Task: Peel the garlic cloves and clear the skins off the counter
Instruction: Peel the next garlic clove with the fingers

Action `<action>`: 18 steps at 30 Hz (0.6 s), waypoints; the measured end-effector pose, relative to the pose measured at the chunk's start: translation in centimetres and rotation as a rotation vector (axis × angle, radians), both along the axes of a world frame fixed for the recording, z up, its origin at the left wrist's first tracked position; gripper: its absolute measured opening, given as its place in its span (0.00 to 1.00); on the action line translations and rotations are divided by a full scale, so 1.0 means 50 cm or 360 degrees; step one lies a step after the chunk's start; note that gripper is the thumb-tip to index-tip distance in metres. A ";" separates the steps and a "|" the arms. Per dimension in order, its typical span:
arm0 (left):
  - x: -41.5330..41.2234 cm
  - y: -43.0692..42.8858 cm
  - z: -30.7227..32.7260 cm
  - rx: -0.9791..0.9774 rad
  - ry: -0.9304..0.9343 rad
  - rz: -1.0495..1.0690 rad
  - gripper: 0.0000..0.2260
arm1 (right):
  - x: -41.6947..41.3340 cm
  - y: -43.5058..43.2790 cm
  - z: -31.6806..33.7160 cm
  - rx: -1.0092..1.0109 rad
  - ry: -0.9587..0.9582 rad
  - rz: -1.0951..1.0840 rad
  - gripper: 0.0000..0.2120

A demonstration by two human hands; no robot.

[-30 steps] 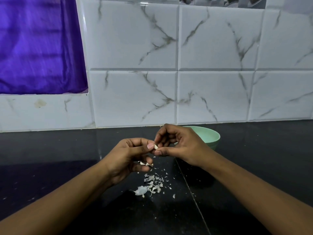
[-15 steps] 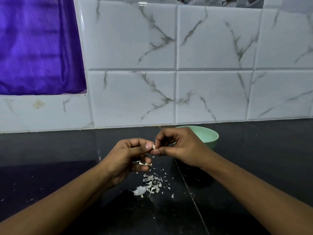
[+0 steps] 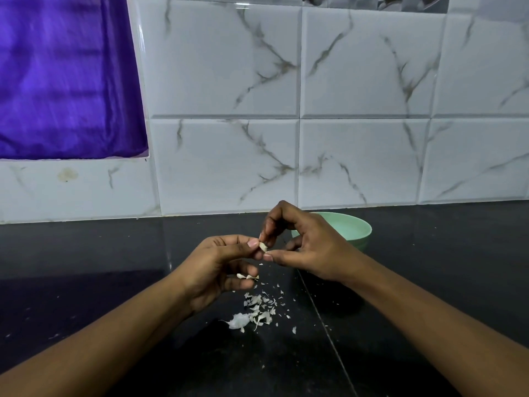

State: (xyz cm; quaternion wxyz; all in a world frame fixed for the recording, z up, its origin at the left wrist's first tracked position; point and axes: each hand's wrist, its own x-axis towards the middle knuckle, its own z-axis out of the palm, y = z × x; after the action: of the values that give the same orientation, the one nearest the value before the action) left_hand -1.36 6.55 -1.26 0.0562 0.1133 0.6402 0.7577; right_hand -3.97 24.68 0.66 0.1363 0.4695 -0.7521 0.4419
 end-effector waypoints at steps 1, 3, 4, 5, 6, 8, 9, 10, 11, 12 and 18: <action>0.000 0.000 0.000 -0.0003 -0.0012 -0.0010 0.06 | 0.000 -0.001 -0.001 0.0002 0.0005 0.0002 0.18; 0.000 0.001 -0.001 -0.0007 -0.0034 -0.0024 0.06 | 0.000 -0.003 -0.001 0.0015 0.0014 0.0002 0.18; 0.001 0.001 -0.001 -0.0009 -0.0044 -0.0027 0.06 | 0.000 -0.004 -0.001 0.0026 0.0022 -0.0002 0.18; 0.001 0.002 -0.001 -0.0011 -0.0053 -0.0029 0.05 | -0.001 -0.004 -0.002 0.0040 0.0035 -0.0008 0.18; 0.001 0.002 -0.001 -0.0015 -0.0062 -0.0033 0.05 | -0.001 -0.005 -0.002 0.0056 0.0051 -0.0013 0.19; 0.002 0.001 0.000 -0.0023 -0.0076 -0.0046 0.05 | -0.001 -0.004 -0.001 0.0084 0.0071 -0.0014 0.19; 0.002 0.001 0.001 -0.0022 -0.0082 -0.0051 0.05 | 0.000 -0.004 -0.001 0.0092 0.0072 -0.0008 0.19; 0.002 0.000 0.001 -0.0018 -0.0088 -0.0054 0.05 | 0.000 -0.003 -0.001 0.0093 0.0071 -0.0004 0.19; 0.002 0.000 0.002 -0.0012 -0.0093 -0.0052 0.05 | 0.000 -0.003 -0.001 0.0091 0.0069 -0.0005 0.18; 0.002 0.001 0.002 -0.0006 -0.0097 -0.0049 0.06 | -0.001 -0.002 -0.002 0.0088 0.0070 -0.0011 0.18; 0.003 0.002 0.005 -0.0011 -0.0093 -0.0048 0.06 | -0.001 0.003 0.002 0.0085 0.0084 -0.0031 0.18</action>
State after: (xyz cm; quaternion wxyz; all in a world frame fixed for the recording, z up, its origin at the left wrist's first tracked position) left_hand -1.19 6.67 -1.02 0.0868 0.1005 0.6391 0.7575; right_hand -4.04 24.83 0.77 0.1479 0.4770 -0.7644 0.4078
